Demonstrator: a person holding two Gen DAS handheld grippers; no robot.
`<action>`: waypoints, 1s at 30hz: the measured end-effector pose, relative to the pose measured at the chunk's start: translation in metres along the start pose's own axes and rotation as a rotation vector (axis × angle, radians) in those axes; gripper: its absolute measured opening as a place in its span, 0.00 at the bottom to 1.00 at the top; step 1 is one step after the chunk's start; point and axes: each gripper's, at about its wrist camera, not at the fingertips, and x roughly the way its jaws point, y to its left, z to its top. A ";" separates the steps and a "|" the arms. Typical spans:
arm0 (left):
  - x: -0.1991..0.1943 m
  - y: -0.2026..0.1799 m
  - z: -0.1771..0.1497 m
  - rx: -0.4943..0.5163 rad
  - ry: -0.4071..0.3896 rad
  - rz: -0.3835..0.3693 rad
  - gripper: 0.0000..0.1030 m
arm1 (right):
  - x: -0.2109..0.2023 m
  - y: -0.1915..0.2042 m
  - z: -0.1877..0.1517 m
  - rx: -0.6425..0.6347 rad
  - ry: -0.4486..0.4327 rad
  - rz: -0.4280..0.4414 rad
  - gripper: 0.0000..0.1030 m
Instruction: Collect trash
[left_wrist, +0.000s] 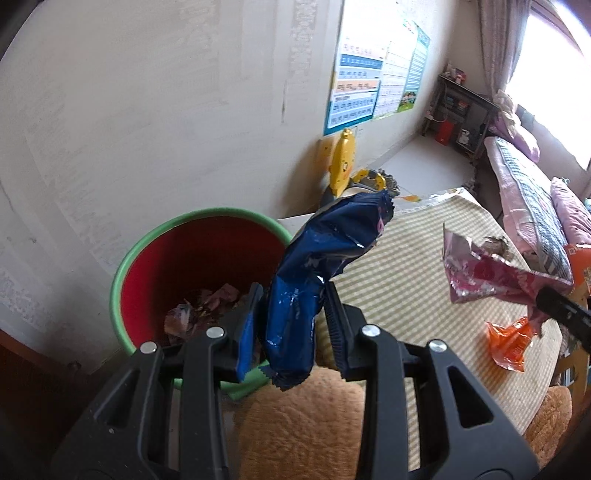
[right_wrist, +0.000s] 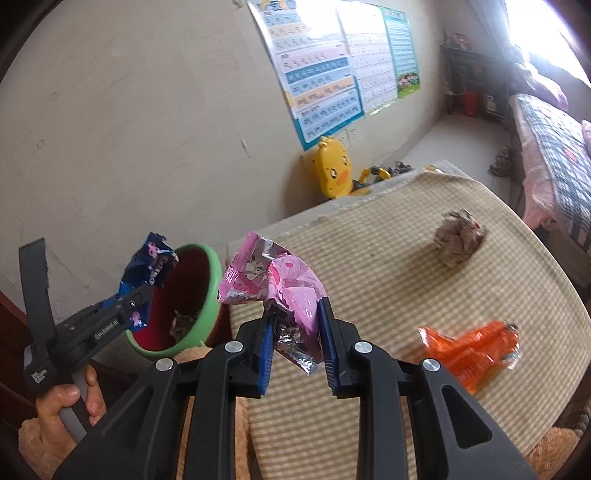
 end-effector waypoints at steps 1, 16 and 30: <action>0.000 0.004 0.000 -0.007 0.001 0.006 0.32 | 0.001 0.004 0.002 -0.009 -0.001 0.005 0.22; 0.008 0.061 0.000 -0.097 0.013 0.085 0.32 | 0.034 0.057 0.027 -0.114 0.007 0.072 0.22; 0.023 0.079 -0.006 -0.133 0.047 0.116 0.32 | 0.060 0.085 0.036 -0.164 0.035 0.104 0.22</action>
